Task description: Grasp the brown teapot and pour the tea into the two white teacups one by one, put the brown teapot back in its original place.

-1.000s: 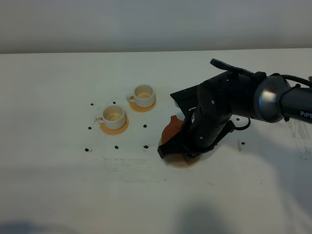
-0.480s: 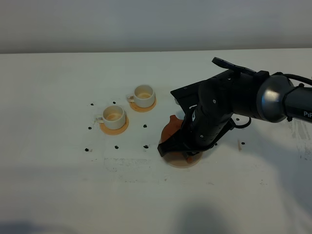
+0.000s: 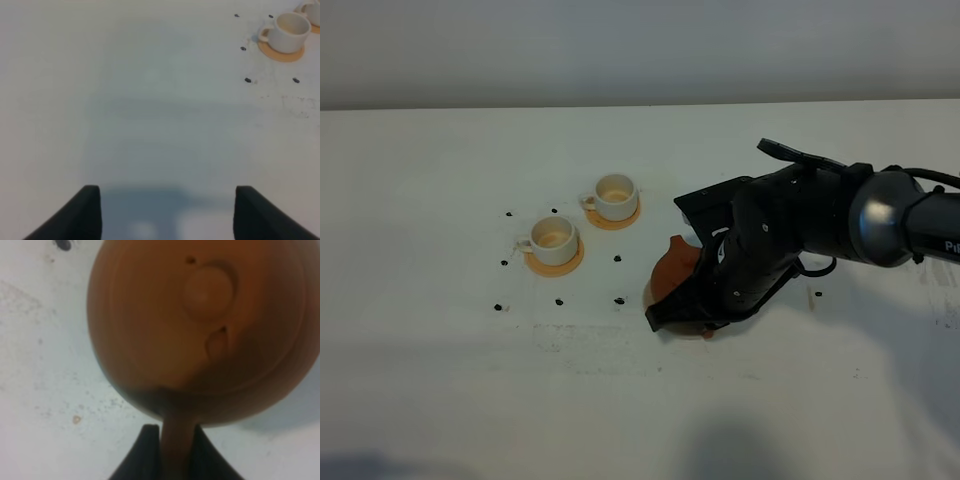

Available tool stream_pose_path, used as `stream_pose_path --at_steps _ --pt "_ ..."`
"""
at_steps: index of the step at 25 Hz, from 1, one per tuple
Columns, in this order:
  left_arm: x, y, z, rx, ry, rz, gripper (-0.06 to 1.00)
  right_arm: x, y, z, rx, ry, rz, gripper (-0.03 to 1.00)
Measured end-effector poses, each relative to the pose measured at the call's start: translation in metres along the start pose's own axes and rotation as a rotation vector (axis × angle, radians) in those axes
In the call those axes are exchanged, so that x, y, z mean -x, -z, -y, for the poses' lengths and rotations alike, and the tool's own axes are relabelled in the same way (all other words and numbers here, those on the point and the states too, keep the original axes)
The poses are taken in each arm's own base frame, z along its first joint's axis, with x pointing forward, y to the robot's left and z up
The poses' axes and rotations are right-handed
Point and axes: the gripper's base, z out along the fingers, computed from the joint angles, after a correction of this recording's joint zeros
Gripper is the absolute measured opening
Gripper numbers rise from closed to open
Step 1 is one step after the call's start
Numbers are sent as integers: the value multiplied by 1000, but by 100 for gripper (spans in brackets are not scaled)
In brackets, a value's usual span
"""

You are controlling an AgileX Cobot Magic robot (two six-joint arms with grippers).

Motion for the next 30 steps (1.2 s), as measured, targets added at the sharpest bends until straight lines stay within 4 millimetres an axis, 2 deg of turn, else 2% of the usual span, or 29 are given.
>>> stream_pose_path --at_steps 24,30 --pt "0 0 0 0 -1 0 54 -2 -4 -2 11 8 103 10" --pt "0 0 0 0 -1 0 54 -1 2 -2 8 18 120 10"
